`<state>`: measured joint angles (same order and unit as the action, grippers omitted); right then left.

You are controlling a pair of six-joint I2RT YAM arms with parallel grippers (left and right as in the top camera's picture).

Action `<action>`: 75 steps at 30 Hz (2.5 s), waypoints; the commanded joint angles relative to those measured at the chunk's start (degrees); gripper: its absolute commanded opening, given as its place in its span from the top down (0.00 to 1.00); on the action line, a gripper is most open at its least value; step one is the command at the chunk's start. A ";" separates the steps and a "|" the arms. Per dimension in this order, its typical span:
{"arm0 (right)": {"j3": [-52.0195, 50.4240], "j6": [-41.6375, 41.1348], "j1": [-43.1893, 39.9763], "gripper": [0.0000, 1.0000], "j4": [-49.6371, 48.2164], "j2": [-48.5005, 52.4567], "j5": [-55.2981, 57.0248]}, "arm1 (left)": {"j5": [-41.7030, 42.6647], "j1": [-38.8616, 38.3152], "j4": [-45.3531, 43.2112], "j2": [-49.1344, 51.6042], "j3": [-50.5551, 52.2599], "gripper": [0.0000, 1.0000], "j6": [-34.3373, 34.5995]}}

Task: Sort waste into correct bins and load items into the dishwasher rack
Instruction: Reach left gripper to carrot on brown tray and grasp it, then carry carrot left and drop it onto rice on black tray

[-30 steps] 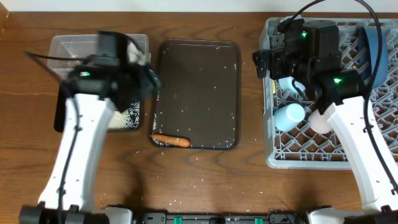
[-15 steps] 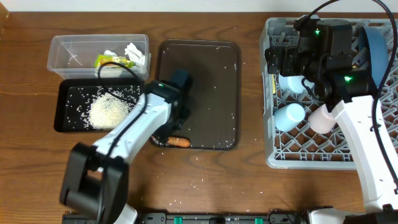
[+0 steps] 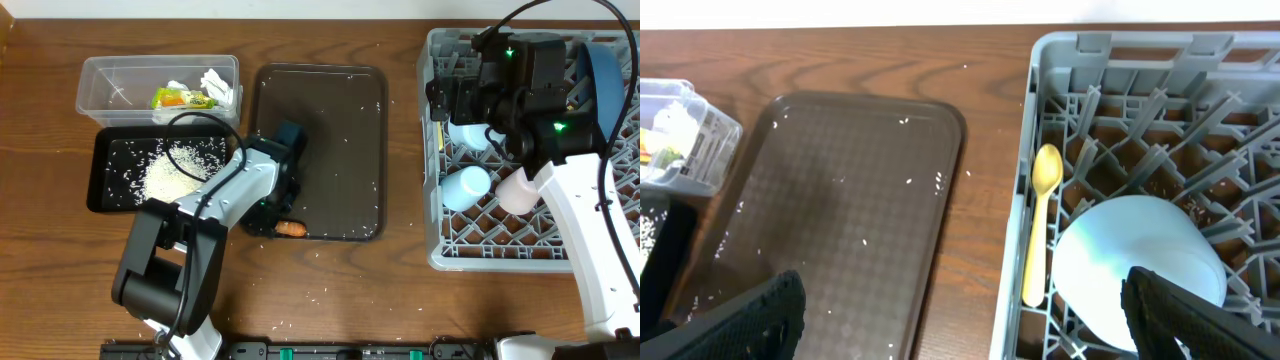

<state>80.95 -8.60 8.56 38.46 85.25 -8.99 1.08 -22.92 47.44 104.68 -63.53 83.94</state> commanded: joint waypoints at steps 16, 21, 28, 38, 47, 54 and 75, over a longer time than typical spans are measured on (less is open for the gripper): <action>-0.07 -0.76 -0.13 0.01 0.50 0.15 0.20 | 2.34 1.44 -6.56 -2.21 -1.20 0.89 -16.17; -0.07 -0.76 -0.13 0.01 0.35 0.15 0.20 | 0.83 7.58 -4.68 -9.35 -4.00 0.91 -18.36; -0.07 -0.79 -0.13 0.01 0.83 0.15 0.17 | -4.46 22.10 -1.92 -17.73 -3.98 0.91 -18.34; -0.07 -0.76 -0.13 0.01 0.92 0.15 0.20 | -9.46 32.11 -2.99 -12.37 -0.26 0.91 -14.64; -0.07 -0.76 -0.13 0.01 1.05 0.15 0.20 | -10.82 34.23 -4.55 -4.39 -0.26 0.78 -14.67; -0.07 -0.76 -0.13 0.01 1.01 0.15 0.20 | -10.84 34.23 -6.45 -2.95 -0.26 0.58 -14.69; -0.04 0.98 0.13 0.01 0.57 -8.26 1.51 | -10.60 34.21 -1.64 -22.88 -1.42 0.11 -17.92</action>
<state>80.88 -8.49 8.58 38.46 82.78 -8.97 -8.19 11.05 45.43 82.35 -64.25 66.15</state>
